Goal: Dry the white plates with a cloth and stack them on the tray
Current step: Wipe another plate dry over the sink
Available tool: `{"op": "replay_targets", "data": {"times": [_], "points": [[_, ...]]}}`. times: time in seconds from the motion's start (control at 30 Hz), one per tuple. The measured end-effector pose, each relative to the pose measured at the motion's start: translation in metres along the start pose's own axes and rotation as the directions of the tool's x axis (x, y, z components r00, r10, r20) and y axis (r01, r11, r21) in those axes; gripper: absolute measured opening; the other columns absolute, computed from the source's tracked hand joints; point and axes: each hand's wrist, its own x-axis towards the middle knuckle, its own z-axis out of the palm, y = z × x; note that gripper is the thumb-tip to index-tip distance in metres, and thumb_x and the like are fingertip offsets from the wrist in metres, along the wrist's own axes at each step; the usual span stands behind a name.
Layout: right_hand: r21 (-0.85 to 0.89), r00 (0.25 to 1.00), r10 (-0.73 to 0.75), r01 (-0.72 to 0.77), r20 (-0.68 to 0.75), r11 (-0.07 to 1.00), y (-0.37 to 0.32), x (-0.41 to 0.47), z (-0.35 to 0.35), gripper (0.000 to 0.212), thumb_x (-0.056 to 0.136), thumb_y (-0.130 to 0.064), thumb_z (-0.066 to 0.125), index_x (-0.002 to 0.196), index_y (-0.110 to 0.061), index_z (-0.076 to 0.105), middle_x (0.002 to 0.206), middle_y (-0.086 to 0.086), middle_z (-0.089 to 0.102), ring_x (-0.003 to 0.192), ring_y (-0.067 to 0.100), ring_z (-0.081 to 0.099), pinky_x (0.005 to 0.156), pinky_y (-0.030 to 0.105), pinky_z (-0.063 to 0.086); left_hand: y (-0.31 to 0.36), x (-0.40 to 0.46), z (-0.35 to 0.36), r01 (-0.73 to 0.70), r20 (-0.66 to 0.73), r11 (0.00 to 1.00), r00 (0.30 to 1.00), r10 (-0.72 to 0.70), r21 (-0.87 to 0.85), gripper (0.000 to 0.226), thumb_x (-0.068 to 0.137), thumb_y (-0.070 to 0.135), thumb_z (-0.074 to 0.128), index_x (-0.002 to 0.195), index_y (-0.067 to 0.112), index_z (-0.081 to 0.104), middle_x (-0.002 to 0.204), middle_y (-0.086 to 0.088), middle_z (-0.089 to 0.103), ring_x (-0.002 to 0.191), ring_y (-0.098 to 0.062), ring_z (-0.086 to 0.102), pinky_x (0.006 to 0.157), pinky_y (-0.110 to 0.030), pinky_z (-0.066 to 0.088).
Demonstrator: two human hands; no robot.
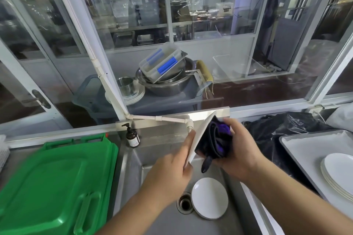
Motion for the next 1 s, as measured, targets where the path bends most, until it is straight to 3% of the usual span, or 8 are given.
{"op": "replay_targets", "data": {"times": [0.23, 0.33, 0.47, 0.63, 0.8, 0.83, 0.9, 1.0], "points": [[-0.072, 0.997, 0.030, -0.025, 0.075, 0.997, -0.001, -0.002, -0.009, 0.067, 0.089, -0.042, 0.072, 0.139, 0.002, 0.062, 0.115, 0.023, 0.070, 0.093, 0.034, 0.072, 0.071, 0.039, 0.062, 0.002, 0.000, 0.009, -0.273, -0.049, 0.870, 0.946, 0.320, 0.411, 0.079, 0.101, 0.030, 0.038, 0.165, 0.032, -0.008, 0.139, 0.005, 0.059, 0.094, -0.025, 0.070, 0.063, -0.036, 0.049], [-0.046, 0.998, 0.038, -0.035, 0.058, 0.998, 0.003, -0.001, -0.016, 0.062, 0.090, -0.043, 0.072, 0.136, -0.002, 0.066, 0.120, 0.022, 0.070, 0.098, 0.034, 0.069, 0.078, 0.039, 0.061, -0.010, -0.001, 0.016, -0.301, -0.111, 0.795, 0.902, 0.416, 0.527, 0.072, 0.088, 0.031, 0.046, 0.160, 0.022, 0.036, 0.121, 0.000, 0.074, 0.070, -0.017, 0.072, 0.039, -0.030, 0.048], [-0.012, 1.000, 0.004, -0.004, 0.001, 1.000, 0.014, -0.002, -0.021, 0.069, 0.077, -0.028, 0.072, 0.139, 0.001, 0.060, 0.115, 0.023, 0.064, 0.106, 0.038, 0.058, 0.097, 0.050, 0.044, -0.018, -0.004, 0.031, -0.306, -0.103, 0.729, 0.883, 0.457, 0.612, 0.083, 0.082, 0.026, 0.075, 0.157, 0.023, 0.039, 0.126, -0.008, 0.073, 0.092, -0.024, 0.077, 0.045, -0.035, 0.057], [0.010, 0.996, -0.067, 0.067, 0.057, 0.998, 0.019, -0.001, -0.029, 0.066, 0.077, -0.031, 0.067, 0.136, -0.002, 0.063, 0.126, 0.029, 0.068, 0.112, 0.043, 0.063, 0.113, 0.061, 0.040, -0.015, -0.012, 0.027, -0.259, -0.124, 0.850, 0.929, 0.350, 0.459, 0.071, 0.091, 0.042, 0.052, 0.159, 0.036, 0.034, 0.146, 0.002, 0.062, 0.127, -0.022, 0.065, 0.074, -0.037, 0.063], [0.128, 0.989, -0.129, 0.119, 0.078, 0.985, 0.011, 0.004, -0.036, 0.051, 0.075, -0.030, 0.061, 0.121, -0.009, 0.072, 0.103, 0.016, 0.074, 0.091, 0.035, 0.071, 0.069, 0.040, 0.064, -0.030, -0.011, 0.021, -0.036, -0.292, 0.990, 0.956, -0.006, -0.135, 0.074, 0.097, 0.072, 0.042, 0.160, 0.036, 0.029, 0.163, 0.017, 0.031, 0.146, -0.001, 0.033, 0.116, -0.027, 0.034], [0.157, 0.986, -0.144, 0.131, 0.078, 0.979, 0.009, 0.003, -0.037, 0.047, 0.075, -0.030, 0.061, 0.115, -0.010, 0.075, 0.102, 0.016, 0.075, 0.088, 0.034, 0.073, 0.070, 0.041, 0.065, -0.030, -0.008, 0.019, 0.105, -0.263, 0.900, 0.936, -0.233, -0.424, 0.077, 0.093, 0.074, 0.050, 0.157, 0.034, 0.036, 0.158, 0.015, 0.039, 0.139, -0.001, 0.044, 0.110, -0.029, 0.041], [0.189, 0.981, -0.167, 0.148, 0.093, 0.971, 0.008, 0.001, -0.037, 0.037, 0.075, -0.029, 0.060, 0.097, -0.012, 0.084, 0.099, 0.015, 0.076, 0.082, 0.032, 0.075, 0.071, 0.044, 0.064, -0.022, -0.001, 0.011, 0.270, 0.085, 0.301, 0.857, -0.509, -0.915, 0.074, 0.080, 0.064, 0.069, 0.141, 0.024, 0.058, 0.133, 0.001, 0.065, 0.110, -0.012, 0.067, 0.093, -0.034, 0.054], [0.200, 0.984, -0.141, 0.118, 0.107, 0.973, 0.010, -0.002, -0.035, 0.035, 0.074, -0.030, 0.061, 0.093, -0.011, 0.084, 0.099, 0.016, 0.076, 0.083, 0.034, 0.075, 0.076, 0.048, 0.063, -0.012, 0.001, 0.011, 0.299, 0.420, -0.328, 0.812, -0.406, -0.896, 0.048, 0.082, 0.039, 0.070, 0.120, 0.009, 0.070, 0.103, -0.012, 0.074, 0.088, -0.023, 0.073, 0.078, -0.039, 0.063]]}}
